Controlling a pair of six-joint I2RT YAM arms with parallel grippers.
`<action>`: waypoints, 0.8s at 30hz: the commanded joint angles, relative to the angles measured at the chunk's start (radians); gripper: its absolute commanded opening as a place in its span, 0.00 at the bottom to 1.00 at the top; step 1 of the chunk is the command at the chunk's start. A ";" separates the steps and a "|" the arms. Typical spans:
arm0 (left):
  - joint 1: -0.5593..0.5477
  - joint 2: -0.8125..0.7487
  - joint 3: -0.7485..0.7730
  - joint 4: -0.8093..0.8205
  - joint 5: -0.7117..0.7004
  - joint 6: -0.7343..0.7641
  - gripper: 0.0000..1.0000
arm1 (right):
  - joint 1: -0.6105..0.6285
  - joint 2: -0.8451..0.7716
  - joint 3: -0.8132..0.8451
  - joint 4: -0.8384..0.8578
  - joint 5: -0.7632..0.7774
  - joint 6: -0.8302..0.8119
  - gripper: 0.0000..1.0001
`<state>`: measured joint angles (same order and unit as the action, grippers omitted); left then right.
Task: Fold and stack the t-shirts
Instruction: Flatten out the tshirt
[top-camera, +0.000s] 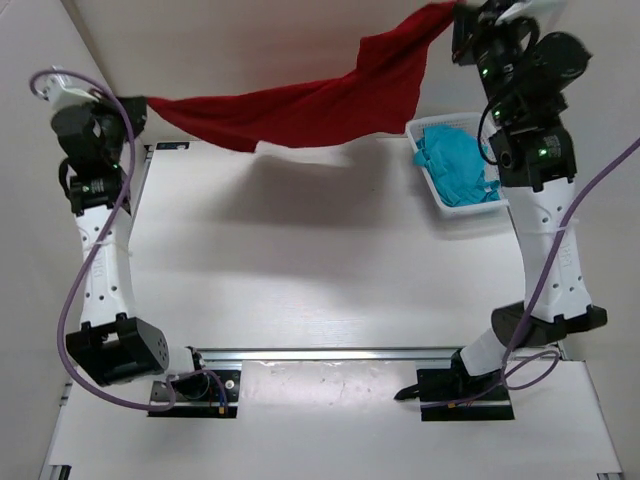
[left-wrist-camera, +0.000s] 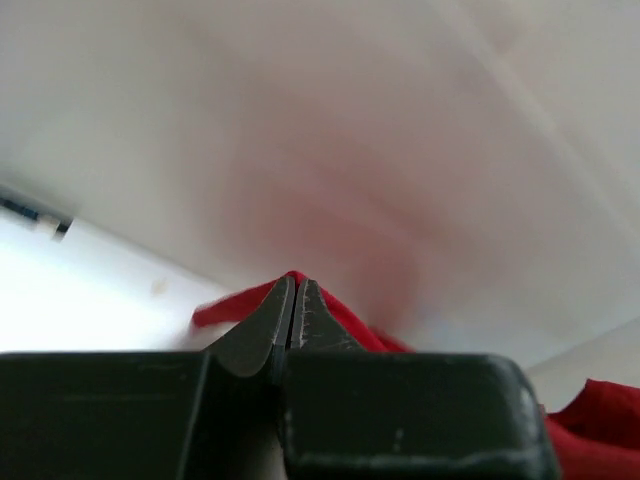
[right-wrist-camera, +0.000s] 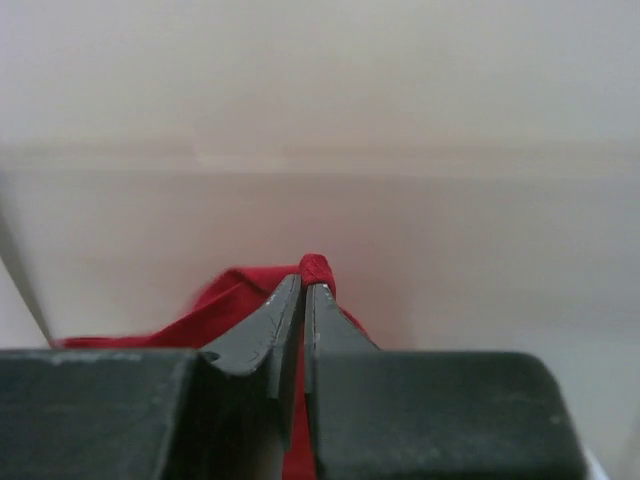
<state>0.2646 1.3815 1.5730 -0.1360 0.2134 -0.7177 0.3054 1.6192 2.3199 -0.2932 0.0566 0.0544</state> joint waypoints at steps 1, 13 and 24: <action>-0.022 -0.071 -0.183 -0.008 -0.067 0.059 0.00 | 0.000 -0.061 -0.352 -0.016 0.052 0.015 0.00; -0.067 -0.562 -1.025 0.030 -0.212 0.147 0.00 | 0.027 -0.629 -1.537 0.097 0.095 0.347 0.00; -0.044 -0.841 -1.285 -0.181 -0.160 0.122 0.00 | 0.277 -1.113 -1.840 -0.371 0.049 0.711 0.00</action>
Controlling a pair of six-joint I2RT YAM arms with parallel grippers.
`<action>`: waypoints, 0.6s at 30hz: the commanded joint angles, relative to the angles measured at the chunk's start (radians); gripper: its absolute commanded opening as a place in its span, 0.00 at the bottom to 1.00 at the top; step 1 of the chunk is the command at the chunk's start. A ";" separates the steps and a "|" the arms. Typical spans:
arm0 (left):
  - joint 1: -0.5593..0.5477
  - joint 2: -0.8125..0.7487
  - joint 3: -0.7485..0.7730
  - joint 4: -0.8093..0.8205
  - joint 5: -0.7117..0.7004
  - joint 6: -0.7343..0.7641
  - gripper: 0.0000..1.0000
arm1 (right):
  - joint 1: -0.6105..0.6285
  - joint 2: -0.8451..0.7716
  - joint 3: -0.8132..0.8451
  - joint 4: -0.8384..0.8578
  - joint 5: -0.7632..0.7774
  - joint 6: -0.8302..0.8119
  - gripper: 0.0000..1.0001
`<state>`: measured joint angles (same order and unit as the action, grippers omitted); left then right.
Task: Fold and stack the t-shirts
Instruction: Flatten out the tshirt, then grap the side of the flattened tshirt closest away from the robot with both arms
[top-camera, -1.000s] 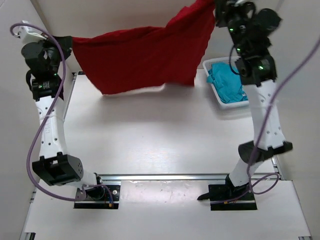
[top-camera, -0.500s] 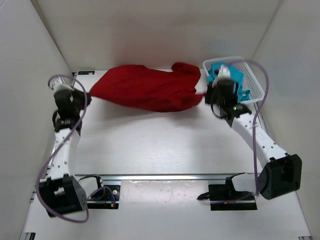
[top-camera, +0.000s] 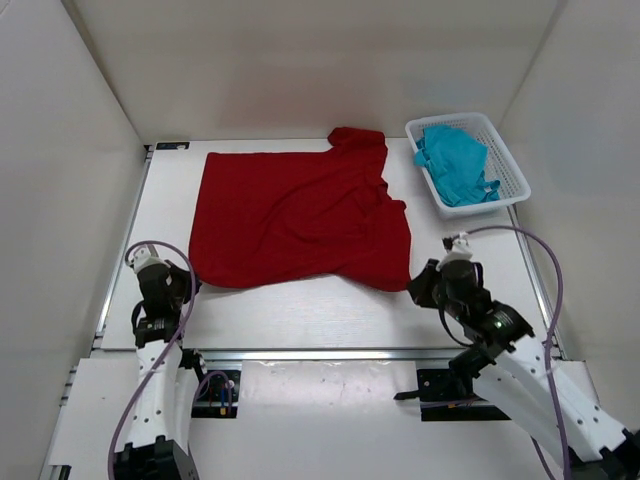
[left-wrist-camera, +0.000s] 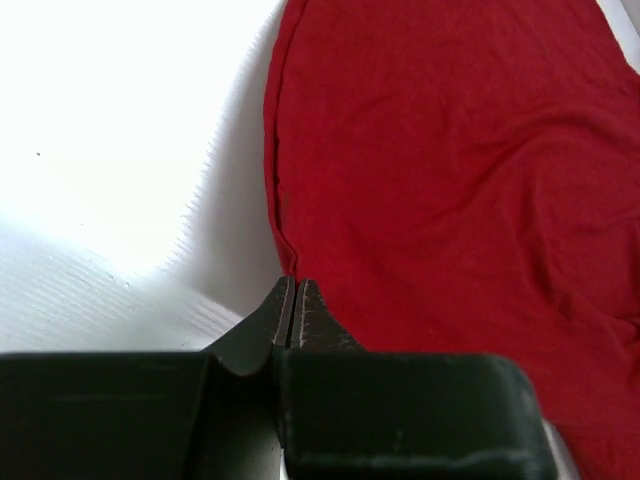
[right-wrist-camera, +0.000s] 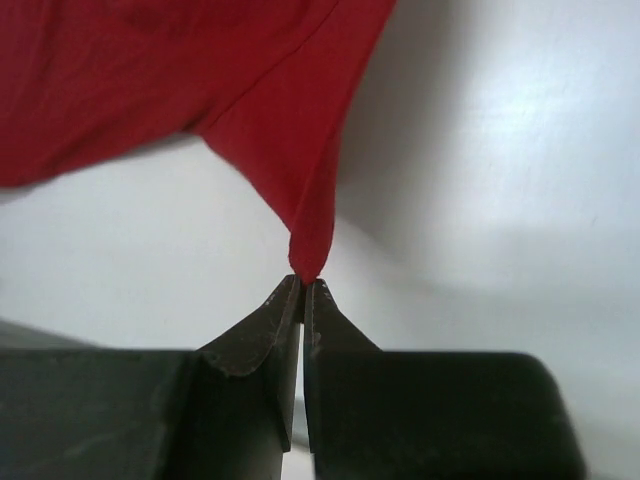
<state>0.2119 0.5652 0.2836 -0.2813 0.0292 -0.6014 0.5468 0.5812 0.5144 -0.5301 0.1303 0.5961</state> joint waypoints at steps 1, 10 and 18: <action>0.018 -0.027 0.023 -0.042 0.031 0.006 0.00 | 0.045 -0.125 -0.043 -0.146 -0.032 0.189 0.00; 0.046 0.013 0.143 -0.067 0.063 0.048 0.00 | 0.070 -0.230 0.018 -0.349 0.026 0.269 0.00; 0.054 0.114 0.150 0.063 0.127 -0.001 0.01 | -0.135 -0.118 -0.005 -0.205 -0.174 0.118 0.00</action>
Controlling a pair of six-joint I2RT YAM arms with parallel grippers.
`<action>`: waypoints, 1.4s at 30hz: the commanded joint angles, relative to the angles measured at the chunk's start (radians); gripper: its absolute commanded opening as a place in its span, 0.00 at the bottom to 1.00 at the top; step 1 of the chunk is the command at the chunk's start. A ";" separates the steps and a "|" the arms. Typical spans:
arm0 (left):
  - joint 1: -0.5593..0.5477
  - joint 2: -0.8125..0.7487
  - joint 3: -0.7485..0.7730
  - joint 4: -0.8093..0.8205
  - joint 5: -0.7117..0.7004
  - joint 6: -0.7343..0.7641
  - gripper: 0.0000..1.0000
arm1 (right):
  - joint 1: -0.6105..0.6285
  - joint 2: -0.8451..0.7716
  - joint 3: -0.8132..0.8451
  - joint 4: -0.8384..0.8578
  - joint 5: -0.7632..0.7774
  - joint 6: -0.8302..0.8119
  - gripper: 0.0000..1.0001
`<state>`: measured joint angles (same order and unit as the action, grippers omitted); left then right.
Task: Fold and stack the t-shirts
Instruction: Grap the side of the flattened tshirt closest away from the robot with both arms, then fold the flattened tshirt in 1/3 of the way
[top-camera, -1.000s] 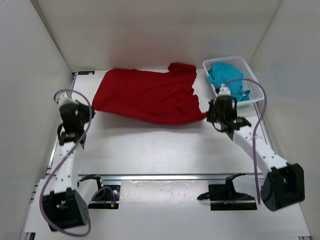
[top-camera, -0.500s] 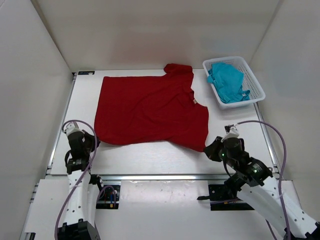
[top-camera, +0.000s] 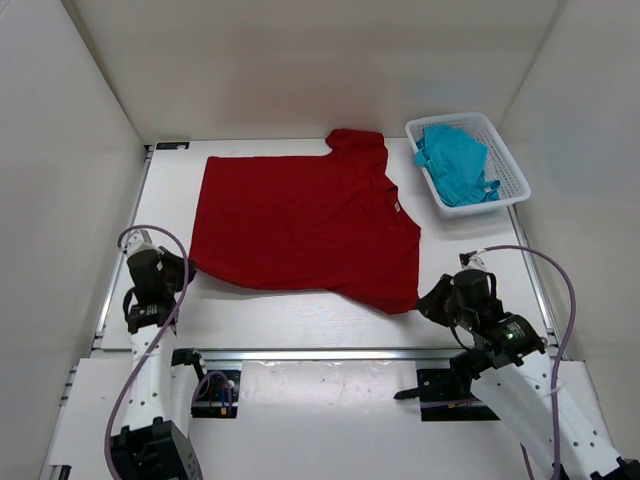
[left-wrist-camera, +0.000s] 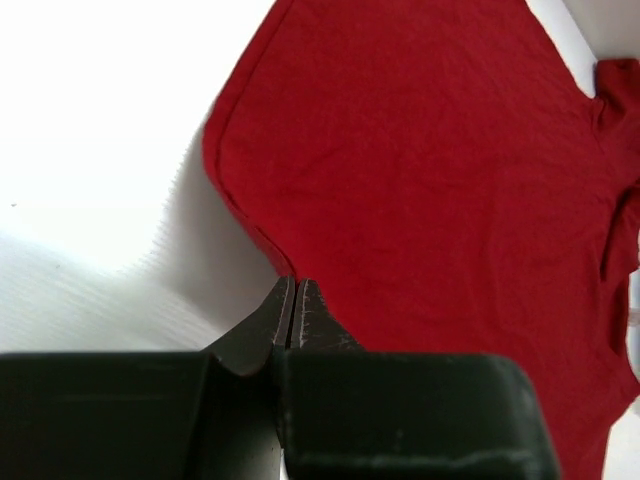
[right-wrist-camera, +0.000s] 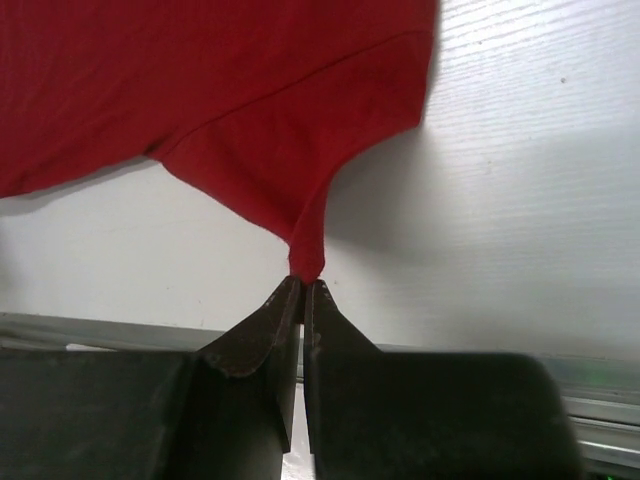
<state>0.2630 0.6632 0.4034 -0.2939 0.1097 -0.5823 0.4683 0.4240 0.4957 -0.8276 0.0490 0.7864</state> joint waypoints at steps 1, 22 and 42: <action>-0.005 0.035 0.028 0.099 0.036 -0.036 0.01 | -0.092 0.062 0.003 0.129 -0.138 -0.099 0.00; 0.004 0.528 0.152 0.352 -0.035 -0.174 0.00 | -0.310 1.007 0.546 0.617 -0.146 -0.317 0.00; -0.018 0.986 0.485 0.380 0.044 -0.110 0.21 | -0.313 1.437 0.963 0.541 -0.133 -0.401 0.03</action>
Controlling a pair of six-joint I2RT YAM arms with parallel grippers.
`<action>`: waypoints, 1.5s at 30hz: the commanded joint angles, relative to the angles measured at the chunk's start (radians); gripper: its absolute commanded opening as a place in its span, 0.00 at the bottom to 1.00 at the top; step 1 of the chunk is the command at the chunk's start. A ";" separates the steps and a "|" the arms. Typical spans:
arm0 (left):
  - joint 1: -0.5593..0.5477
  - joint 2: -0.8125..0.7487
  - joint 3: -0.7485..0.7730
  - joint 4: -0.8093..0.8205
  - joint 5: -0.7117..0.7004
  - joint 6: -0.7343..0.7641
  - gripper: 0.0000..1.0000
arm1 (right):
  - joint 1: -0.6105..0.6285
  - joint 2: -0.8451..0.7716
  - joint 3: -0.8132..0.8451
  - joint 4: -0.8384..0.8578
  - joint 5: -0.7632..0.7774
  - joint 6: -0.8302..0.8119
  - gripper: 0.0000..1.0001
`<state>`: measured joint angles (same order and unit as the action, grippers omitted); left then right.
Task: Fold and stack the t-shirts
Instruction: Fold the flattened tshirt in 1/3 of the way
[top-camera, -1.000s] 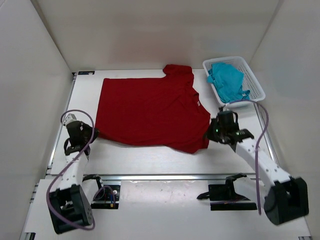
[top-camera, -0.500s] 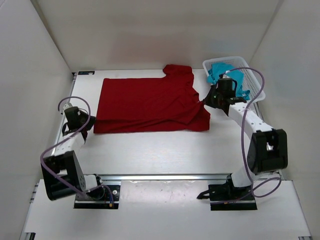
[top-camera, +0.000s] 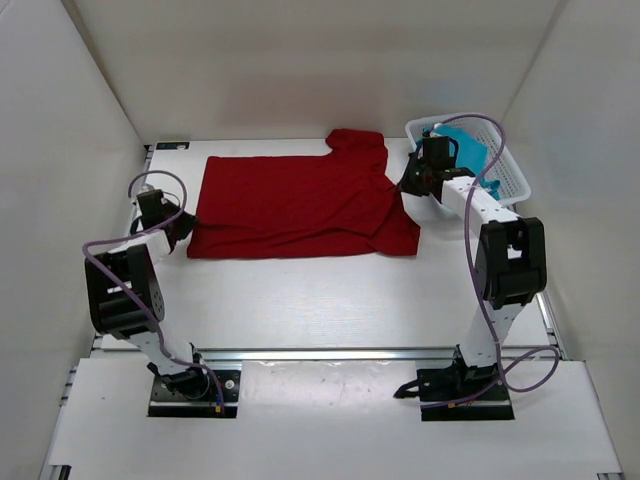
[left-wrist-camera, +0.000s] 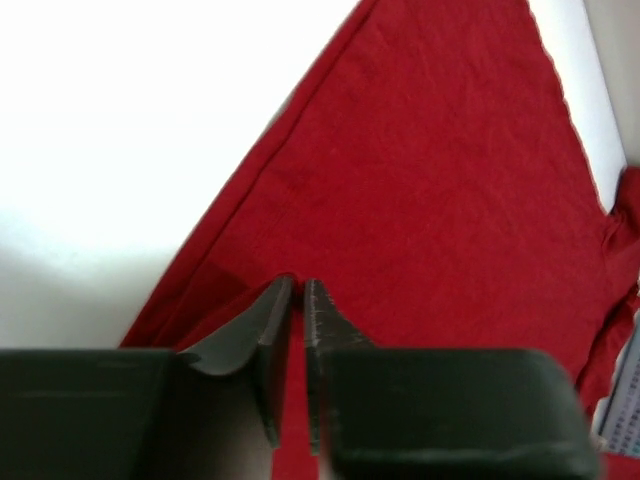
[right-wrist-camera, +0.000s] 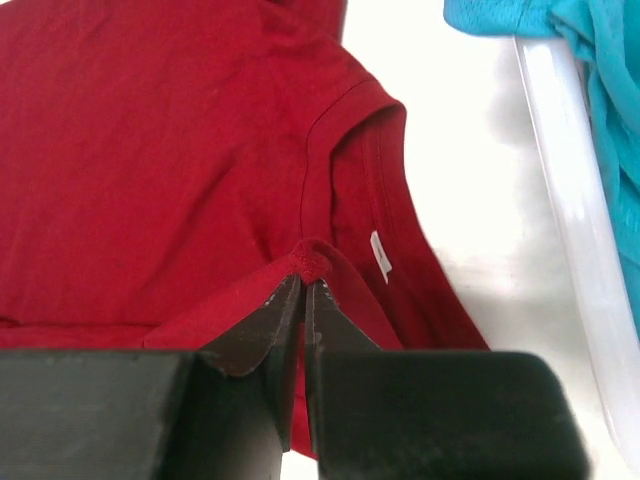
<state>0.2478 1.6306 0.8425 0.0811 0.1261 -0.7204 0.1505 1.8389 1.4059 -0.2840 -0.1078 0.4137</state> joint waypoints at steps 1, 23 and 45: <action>-0.008 0.023 0.049 0.011 0.039 0.021 0.23 | -0.002 0.029 0.054 0.000 0.020 -0.015 0.03; 0.064 -0.402 -0.473 0.086 0.014 -0.074 0.49 | 0.038 -0.617 -0.784 0.278 0.010 0.178 0.09; 0.031 -0.132 -0.372 0.209 0.030 -0.137 0.22 | -0.138 -0.357 -0.820 0.537 -0.109 0.186 0.25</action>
<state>0.2810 1.4834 0.4446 0.2890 0.1513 -0.8642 0.0120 1.4719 0.5526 0.1673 -0.2337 0.6090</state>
